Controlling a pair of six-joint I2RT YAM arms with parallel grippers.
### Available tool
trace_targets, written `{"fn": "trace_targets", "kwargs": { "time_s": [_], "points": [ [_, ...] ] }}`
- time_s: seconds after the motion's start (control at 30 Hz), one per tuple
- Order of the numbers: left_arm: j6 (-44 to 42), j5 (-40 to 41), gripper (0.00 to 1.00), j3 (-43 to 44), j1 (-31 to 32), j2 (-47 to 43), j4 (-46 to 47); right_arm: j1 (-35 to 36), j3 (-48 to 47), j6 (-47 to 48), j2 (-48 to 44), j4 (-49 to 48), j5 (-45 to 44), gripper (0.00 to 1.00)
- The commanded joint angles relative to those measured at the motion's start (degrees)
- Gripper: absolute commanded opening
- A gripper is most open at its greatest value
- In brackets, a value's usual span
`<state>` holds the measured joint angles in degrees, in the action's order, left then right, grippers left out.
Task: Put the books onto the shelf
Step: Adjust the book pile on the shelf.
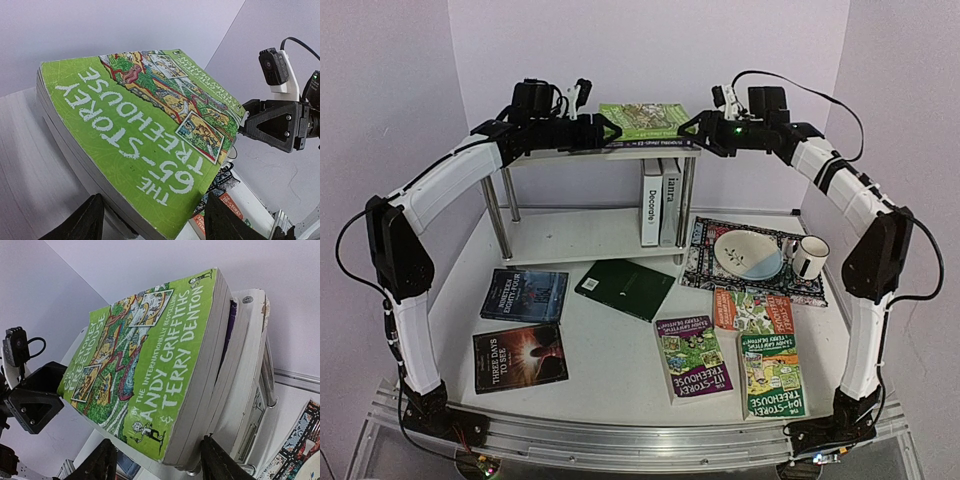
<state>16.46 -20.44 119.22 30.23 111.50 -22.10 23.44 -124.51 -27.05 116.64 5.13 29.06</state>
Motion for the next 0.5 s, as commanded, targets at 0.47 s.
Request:
{"fn": "trace_targets", "kwargs": {
  "time_s": [0.47],
  "points": [
    [1.55, -0.91, 0.78, -3.82, 0.92, -7.56, -0.01, 0.61, -1.08, 0.86, -3.23, -0.45, 0.45, 0.69]
  ]
}}
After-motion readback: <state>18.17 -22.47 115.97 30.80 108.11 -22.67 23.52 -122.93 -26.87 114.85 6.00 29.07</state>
